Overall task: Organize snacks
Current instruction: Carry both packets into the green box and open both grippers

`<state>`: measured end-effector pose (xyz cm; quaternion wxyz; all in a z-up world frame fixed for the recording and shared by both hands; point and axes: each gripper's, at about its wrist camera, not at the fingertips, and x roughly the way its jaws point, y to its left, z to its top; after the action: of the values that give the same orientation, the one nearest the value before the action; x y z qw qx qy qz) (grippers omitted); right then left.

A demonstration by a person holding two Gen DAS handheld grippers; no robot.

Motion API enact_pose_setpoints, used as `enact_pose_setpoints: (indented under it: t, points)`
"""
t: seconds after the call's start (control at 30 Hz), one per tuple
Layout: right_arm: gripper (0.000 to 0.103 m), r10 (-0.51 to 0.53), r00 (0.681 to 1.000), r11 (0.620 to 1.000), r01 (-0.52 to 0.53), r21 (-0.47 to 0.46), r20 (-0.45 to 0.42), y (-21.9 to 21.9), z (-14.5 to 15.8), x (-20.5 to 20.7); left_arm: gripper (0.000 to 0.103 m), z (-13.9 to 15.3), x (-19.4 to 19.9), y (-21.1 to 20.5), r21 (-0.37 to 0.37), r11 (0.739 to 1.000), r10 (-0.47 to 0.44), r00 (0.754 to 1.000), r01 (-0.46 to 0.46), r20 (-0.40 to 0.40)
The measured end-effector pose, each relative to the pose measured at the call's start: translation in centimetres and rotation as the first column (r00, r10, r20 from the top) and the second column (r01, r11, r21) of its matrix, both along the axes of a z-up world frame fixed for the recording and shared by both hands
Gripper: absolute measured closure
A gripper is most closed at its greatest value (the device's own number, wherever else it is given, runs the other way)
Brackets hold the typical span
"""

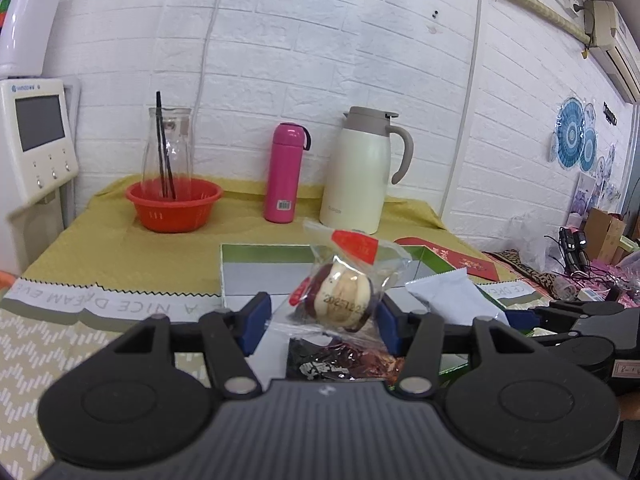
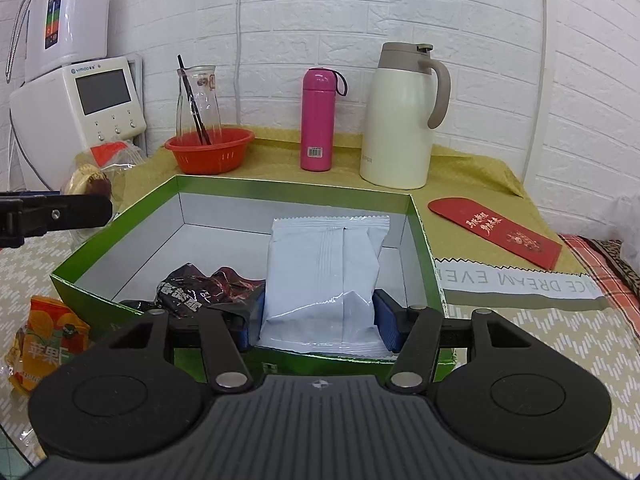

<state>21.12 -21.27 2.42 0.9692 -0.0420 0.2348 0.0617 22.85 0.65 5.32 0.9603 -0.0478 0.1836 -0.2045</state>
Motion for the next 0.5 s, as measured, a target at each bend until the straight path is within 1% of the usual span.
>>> enact_pose_setpoints:
  t: [0.03,0.07,0.1,0.13,0.2,0.23,0.3,0.4,0.5]
  points:
    - [0.005,0.011,1.000,1.000,-0.011,-0.004,0.004,0.0,0.0,0.1,0.034,-0.1,0.0,0.2,-0.020,1.000,0.000,1.000,0.000,0.010]
    - [0.000,0.023,1.000,1.000,-0.023,-0.009,0.006,0.0,0.0,0.0,0.027,-0.2,-0.1,0.4,-0.040,0.999,0.006,1.000,-0.006,0.023]
    - [0.000,0.034,0.999,0.999,-0.034,-0.016,0.010,0.1,0.0,-0.1,0.025,-0.3,-0.3,0.6,-0.066,0.998,0.015,0.999,-0.012,0.046]
    - [0.000,0.038,0.999,0.999,-0.038,-0.025,0.024,0.2,0.0,-0.3,0.019,-0.2,-0.5,0.7,-0.084,0.996,0.021,0.998,-0.015,0.064]
    - [0.000,0.038,0.997,0.998,-0.035,-0.055,0.060,0.4,0.1,-0.9,0.003,-0.1,-0.7,0.8,-0.101,0.994,0.042,0.996,-0.034,0.075]
    - [0.000,0.035,0.997,0.997,-0.031,-0.069,0.066,0.5,0.2,-1.0,0.003,-0.1,-1.0,0.8,-0.106,0.994,0.049,0.995,-0.040,0.091]
    - [0.000,0.033,0.997,0.996,-0.027,-0.081,0.075,0.6,0.2,-1.4,0.003,0.1,-1.4,0.6,-0.083,0.996,0.051,0.993,-0.043,0.103]
    - [0.000,0.036,0.996,0.997,-0.030,-0.074,0.080,0.6,0.4,-1.9,0.003,0.4,-2.2,0.4,-0.058,0.997,0.049,0.991,-0.043,0.121]
    - [0.000,0.042,0.995,0.997,-0.037,-0.065,0.088,0.7,0.7,-2.9,0.003,0.8,-3.2,0.4,-0.067,0.997,0.038,0.991,-0.030,0.129]
